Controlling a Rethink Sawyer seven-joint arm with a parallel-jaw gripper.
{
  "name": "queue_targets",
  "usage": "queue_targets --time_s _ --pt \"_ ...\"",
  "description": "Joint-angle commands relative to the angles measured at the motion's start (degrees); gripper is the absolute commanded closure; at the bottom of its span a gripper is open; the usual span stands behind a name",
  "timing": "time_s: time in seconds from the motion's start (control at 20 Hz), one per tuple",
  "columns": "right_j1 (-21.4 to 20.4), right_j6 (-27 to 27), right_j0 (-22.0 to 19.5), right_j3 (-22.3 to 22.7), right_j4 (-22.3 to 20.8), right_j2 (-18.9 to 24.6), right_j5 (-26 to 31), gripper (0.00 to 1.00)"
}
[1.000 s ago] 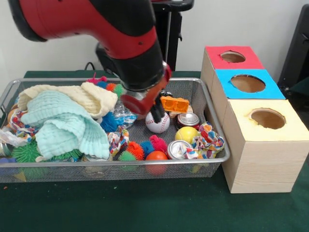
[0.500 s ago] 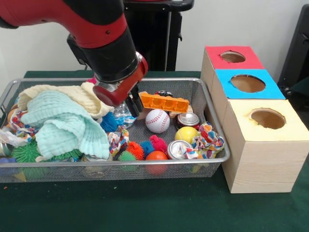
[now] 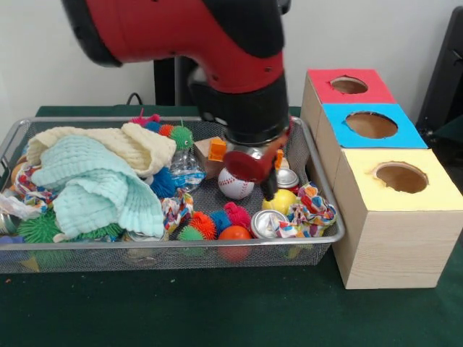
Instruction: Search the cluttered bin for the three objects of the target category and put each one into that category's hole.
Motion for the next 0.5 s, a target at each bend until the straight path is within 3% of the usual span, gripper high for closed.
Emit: queue_targets --time_s 0.05,0.5 --pt "3.0 15.3 2.9 3.4 -1.4 -3.5 -3.1 1.00" --pt "3.5 13.2 -0.4 8.2 0.1 -2.2 -9.3 1.00"
